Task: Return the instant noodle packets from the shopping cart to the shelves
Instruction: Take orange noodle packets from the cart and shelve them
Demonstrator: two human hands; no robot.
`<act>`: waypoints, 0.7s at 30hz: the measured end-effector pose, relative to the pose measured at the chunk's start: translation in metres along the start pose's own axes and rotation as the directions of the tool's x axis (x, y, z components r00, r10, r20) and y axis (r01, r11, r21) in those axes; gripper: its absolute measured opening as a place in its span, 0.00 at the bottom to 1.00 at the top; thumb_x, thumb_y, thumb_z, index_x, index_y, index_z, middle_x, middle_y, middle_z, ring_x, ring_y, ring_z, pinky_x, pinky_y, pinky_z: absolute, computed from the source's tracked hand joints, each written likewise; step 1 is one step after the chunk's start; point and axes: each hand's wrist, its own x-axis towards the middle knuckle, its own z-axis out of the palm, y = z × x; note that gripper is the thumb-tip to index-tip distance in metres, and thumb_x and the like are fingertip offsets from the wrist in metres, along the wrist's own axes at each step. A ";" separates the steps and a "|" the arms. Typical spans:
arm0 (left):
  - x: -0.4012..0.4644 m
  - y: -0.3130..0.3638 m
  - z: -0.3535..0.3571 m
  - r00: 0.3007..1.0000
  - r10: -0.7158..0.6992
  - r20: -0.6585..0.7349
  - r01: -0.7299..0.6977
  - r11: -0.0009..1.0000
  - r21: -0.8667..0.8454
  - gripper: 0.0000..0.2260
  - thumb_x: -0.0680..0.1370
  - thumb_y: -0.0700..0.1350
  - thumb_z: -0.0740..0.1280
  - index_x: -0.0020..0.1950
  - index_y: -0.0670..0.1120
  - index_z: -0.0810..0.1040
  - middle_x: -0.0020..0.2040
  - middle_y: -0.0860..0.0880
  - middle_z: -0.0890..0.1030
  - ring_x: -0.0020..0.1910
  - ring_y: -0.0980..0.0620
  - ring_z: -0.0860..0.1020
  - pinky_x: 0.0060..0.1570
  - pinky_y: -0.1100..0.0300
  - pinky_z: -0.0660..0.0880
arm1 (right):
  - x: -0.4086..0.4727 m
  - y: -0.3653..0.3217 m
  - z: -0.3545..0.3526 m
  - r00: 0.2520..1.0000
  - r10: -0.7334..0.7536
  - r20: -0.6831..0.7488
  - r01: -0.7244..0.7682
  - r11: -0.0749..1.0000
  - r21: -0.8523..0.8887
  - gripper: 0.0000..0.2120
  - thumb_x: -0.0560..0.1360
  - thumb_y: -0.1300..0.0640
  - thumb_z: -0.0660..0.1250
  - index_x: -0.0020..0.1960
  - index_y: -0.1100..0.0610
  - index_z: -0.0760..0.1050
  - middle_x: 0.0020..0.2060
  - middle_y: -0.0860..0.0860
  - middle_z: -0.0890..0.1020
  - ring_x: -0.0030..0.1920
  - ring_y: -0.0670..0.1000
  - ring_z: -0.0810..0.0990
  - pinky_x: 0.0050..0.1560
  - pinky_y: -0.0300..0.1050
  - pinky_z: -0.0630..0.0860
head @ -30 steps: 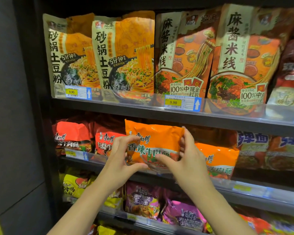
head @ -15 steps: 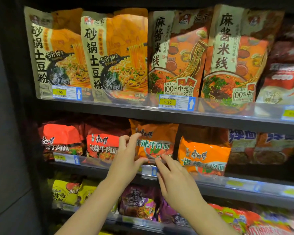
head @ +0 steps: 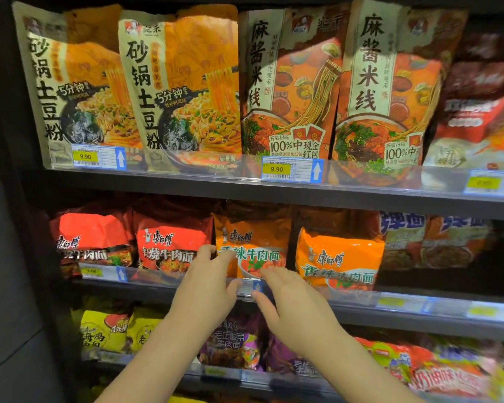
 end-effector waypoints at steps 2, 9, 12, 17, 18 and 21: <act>-0.001 -0.001 -0.011 0.998 0.057 0.014 -0.057 0.998 -0.017 0.32 0.76 0.57 0.74 0.77 0.59 0.66 0.72 0.54 0.64 0.70 0.52 0.71 0.64 0.54 0.75 | -0.004 0.000 -0.014 1.000 -0.013 -0.003 0.013 1.000 0.002 0.28 0.83 0.38 0.57 0.80 0.47 0.61 0.77 0.43 0.68 0.76 0.45 0.65 0.72 0.41 0.68; 0.004 -0.012 -0.054 0.884 0.343 0.317 -0.267 0.928 -0.260 0.42 0.66 0.64 0.80 0.74 0.74 0.61 0.71 0.72 0.65 0.74 0.65 0.64 0.73 0.53 0.67 | -0.038 0.035 -0.070 0.996 0.091 0.008 -0.092 0.992 0.084 0.39 0.72 0.27 0.67 0.79 0.39 0.62 0.74 0.34 0.68 0.74 0.38 0.66 0.72 0.46 0.70; 0.005 -0.009 -0.048 0.839 0.384 0.385 -0.274 0.910 -0.310 0.43 0.64 0.67 0.79 0.74 0.74 0.61 0.74 0.72 0.64 0.74 0.68 0.64 0.74 0.52 0.67 | -0.064 0.056 -0.088 0.981 0.187 0.055 -0.192 0.977 0.094 0.41 0.70 0.27 0.69 0.78 0.36 0.61 0.74 0.31 0.67 0.73 0.36 0.65 0.73 0.43 0.69; -0.006 0.035 -0.014 0.740 0.459 0.491 -0.350 0.887 -0.302 0.43 0.67 0.65 0.78 0.76 0.73 0.57 0.73 0.75 0.60 0.72 0.74 0.60 0.72 0.62 0.64 | -0.111 0.091 -0.104 0.919 0.370 0.134 -0.362 0.928 -0.083 0.45 0.68 0.23 0.66 0.80 0.35 0.55 0.77 0.34 0.63 0.76 0.41 0.65 0.72 0.51 0.72; -0.009 0.050 -0.006 0.713 0.479 0.512 -0.367 0.877 -0.309 0.42 0.69 0.65 0.78 0.76 0.73 0.57 0.73 0.75 0.59 0.71 0.75 0.59 0.72 0.63 0.63 | -0.123 0.098 -0.109 0.905 0.400 0.142 -0.387 0.915 -0.112 0.46 0.68 0.23 0.66 0.80 0.36 0.54 0.78 0.34 0.62 0.77 0.42 0.64 0.72 0.51 0.71; -0.019 0.097 0.018 0.650 0.496 0.576 -0.452 0.862 -0.231 0.45 0.71 0.65 0.75 0.80 0.67 0.52 0.77 0.68 0.57 0.76 0.65 0.59 0.75 0.61 0.61 | -0.156 0.122 -0.125 0.864 0.484 0.140 -0.457 0.870 -0.186 0.47 0.69 0.23 0.65 0.81 0.38 0.52 0.79 0.36 0.61 0.77 0.44 0.63 0.72 0.52 0.70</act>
